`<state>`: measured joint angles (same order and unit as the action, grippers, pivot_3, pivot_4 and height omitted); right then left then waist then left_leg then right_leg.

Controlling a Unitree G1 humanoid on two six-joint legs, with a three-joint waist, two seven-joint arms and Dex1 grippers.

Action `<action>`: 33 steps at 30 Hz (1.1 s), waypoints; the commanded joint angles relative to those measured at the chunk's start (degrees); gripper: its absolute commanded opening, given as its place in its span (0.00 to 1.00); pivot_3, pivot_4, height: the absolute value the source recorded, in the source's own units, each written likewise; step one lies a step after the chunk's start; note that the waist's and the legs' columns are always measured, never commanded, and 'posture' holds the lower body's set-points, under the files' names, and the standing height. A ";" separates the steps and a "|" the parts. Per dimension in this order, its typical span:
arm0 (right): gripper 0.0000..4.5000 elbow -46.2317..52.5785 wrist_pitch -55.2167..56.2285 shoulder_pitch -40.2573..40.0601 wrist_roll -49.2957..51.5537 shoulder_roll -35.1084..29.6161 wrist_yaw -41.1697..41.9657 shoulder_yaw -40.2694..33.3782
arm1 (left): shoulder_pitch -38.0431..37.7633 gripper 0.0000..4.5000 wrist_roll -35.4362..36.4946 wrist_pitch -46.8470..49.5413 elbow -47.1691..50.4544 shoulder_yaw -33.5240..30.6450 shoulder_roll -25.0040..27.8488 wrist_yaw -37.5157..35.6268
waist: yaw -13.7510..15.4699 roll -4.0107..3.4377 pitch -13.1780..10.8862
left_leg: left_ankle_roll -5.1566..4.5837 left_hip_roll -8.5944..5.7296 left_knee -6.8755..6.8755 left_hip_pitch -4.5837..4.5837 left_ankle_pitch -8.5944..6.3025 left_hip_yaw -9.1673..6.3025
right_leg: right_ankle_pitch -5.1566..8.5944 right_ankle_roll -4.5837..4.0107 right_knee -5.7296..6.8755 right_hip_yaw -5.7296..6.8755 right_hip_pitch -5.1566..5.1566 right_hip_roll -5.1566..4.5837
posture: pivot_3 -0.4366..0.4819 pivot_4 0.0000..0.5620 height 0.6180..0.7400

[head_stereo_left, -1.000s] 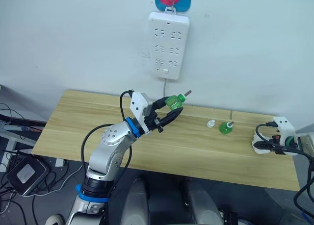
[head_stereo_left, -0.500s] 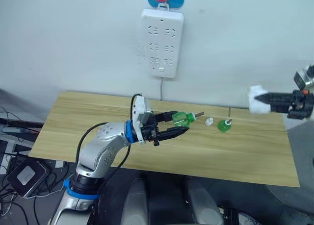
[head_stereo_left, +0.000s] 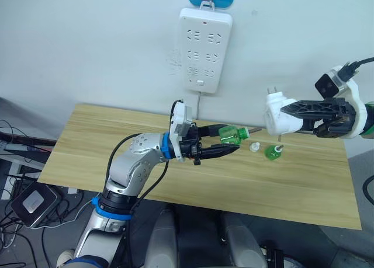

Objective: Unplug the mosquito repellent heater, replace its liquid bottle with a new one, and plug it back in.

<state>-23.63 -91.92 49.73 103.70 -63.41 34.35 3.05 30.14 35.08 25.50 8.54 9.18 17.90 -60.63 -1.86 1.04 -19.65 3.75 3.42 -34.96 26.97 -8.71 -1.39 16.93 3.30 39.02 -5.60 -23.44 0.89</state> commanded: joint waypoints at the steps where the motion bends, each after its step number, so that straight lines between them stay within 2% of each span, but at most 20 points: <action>1: 0.66 2.16 1.48 -1.46 7.14 -1.77 -4.46 -0.70 | 0.92 0.51 -0.91 -1.85 0.79 0.92 -0.92 -0.45 | 0.00 0.00 0.00 | 0.00 0.00 -0.01 0.00 0.00 -0.01 | 0.00 0.00 0.01 0.01 0.00 0.00 | 0.46 0.57 1.00; 17: 0.66 5.86 3.27 -3.21 9.30 -0.42 -7.04 -0.67 | 2.16 0.51 -2.32 -2.02 0.15 1.66 -3.62 0.04 | 0.03 0.00 0.00 | 0.00 0.03 -0.03 -0.01 0.00 -0.01 | -0.01 0.00 0.05 0.02 0.00 0.02 | 0.46 0.58 1.00; 33: 0.66 4.71 4.44 -3.97 9.30 0.15 -10.34 -1.83 | 2.69 0.51 -1.45 -1.16 1.20 1.51 -3.22 -0.35 | 0.07 -0.01 0.00 | 0.00 0.03 -0.03 -0.01 0.00 -0.02 | -0.01 -0.01 0.07 0.02 0.00 0.01 | 0.45 0.59 1.00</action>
<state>-20.13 -87.39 45.95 111.07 -62.42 23.62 3.18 31.75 32.62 24.79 7.34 10.45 15.45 -60.57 -1.79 1.03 -19.65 3.74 3.44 -34.99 26.96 -8.70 -1.41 16.92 3.29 39.08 -5.58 -23.44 0.90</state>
